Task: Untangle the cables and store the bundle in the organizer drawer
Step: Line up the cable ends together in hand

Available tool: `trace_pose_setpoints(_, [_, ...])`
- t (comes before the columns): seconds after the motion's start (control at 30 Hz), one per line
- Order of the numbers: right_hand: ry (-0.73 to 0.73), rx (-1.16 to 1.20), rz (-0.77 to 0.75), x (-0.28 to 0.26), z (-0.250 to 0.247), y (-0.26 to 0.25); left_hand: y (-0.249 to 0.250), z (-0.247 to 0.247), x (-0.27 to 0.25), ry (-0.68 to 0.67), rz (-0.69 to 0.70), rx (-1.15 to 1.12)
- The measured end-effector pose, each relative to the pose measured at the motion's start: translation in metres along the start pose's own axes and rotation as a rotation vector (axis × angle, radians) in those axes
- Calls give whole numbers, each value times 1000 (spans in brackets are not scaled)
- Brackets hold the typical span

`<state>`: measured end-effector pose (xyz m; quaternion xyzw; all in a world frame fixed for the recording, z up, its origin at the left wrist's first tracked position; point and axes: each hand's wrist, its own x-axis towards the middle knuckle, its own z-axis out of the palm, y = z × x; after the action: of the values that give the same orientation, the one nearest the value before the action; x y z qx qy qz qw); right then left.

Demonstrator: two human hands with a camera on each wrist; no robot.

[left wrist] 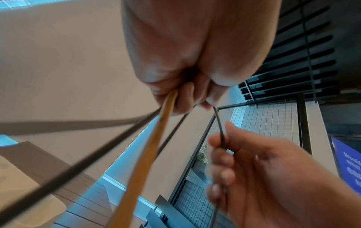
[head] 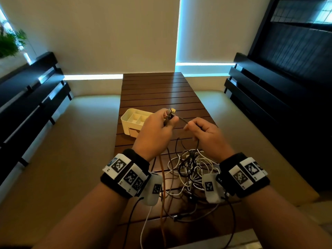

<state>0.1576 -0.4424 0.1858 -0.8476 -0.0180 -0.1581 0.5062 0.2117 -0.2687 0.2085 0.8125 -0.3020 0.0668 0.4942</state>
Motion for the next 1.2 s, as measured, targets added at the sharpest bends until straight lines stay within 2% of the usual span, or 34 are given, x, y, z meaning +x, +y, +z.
trace_pose_setpoints(0.17, [-15,2,146,-13,7,33,1,-17,3,265,-89,-189])
trace_pose_setpoints(0.3, [69,38,166,-6,-2,24,-10,-26,10,192,-188,-64])
trace_pose_setpoints(0.37, [95,1,126,0,-5,14,-11,-27,11,213,-235,-60])
trace_pose_setpoints(0.43, [89,-48,100,4,-5,9,-6,-25,9,229,-206,-51])
trace_pose_setpoints(0.53, [46,-52,87,3,0,3,2,-17,3,108,-107,27])
trace_pose_setpoints(0.67, [19,26,65,-2,4,-7,-6,-8,3,-168,-117,119])
trace_pose_setpoints(0.77, [51,159,46,-7,2,-15,-12,-5,1,-294,-90,114])
trace_pose_setpoints(0.83, [43,233,38,-12,-1,-19,-14,-5,-1,-306,-58,113])
trace_pose_setpoints(0.97, [9,317,129,-25,-6,-16,-8,-6,-2,-282,-43,69])
trace_pose_setpoints(1.03, [4,264,166,-32,-9,-11,-6,-8,-2,-297,-53,63])
trace_pose_setpoints(1.2, [-40,71,201,-47,-16,-14,-7,-7,-4,-437,-52,91])
